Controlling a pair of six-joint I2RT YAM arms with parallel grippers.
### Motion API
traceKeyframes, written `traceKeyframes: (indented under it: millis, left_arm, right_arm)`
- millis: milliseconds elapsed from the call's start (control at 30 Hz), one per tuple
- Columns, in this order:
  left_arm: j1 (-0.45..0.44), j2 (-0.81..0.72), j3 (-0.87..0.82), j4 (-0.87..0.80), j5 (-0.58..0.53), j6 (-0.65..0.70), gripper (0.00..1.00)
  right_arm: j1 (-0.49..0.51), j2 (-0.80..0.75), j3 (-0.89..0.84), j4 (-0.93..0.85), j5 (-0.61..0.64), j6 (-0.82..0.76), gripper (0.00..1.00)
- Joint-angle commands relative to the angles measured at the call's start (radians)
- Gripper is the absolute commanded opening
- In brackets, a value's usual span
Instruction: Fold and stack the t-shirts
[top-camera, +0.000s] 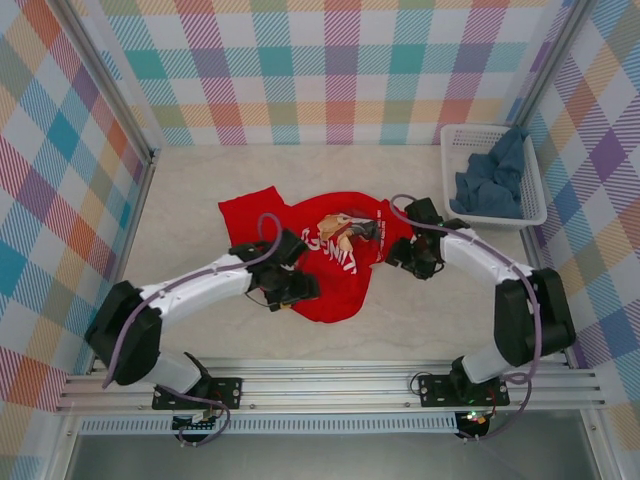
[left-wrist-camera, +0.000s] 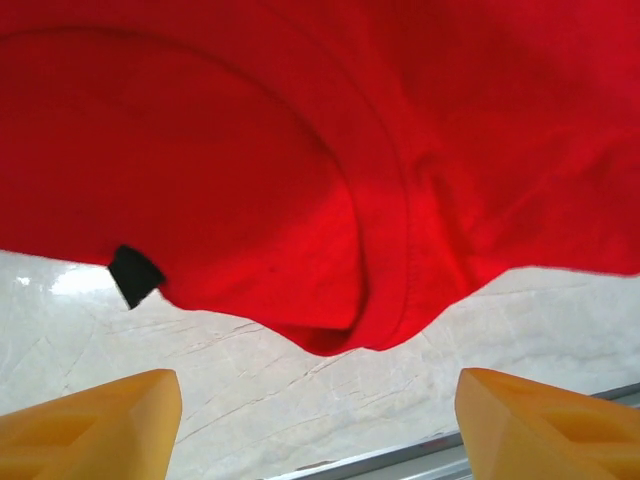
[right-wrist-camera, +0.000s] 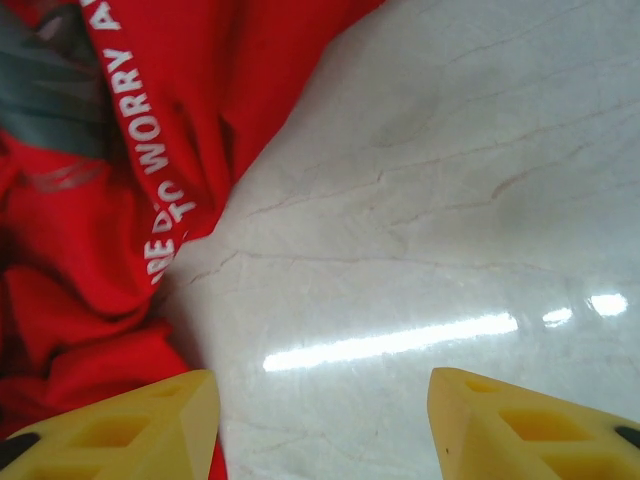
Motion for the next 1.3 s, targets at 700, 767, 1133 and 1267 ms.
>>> traceKeyframes:
  millis: [700, 767, 1133, 1267]
  left_arm:
    - [-0.297, 0.502, 0.401, -0.063, -0.440, 0.364, 0.16]
    - [-0.291, 0.498, 0.407, -0.072, -0.499, 0.343, 0.00]
    - [-0.145, -0.012, 0.320, -0.055, -0.508, 0.340, 0.00]
    - [-0.130, -0.199, 0.320, -0.062, -0.517, 0.386, 0.00]
  right_arm:
    - [-0.076, 0.325, 0.215, 0.075, -0.041, -0.038, 0.19]
    - [-0.076, 0.294, 0.212, 0.089, -0.037, -0.046, 0.09]
    - [-0.075, -0.061, 0.300, 0.018, 0.000, -0.123, 0.00]
    - [-0.075, -0.186, 0.342, -0.009, -0.018, -0.142, 0.00]
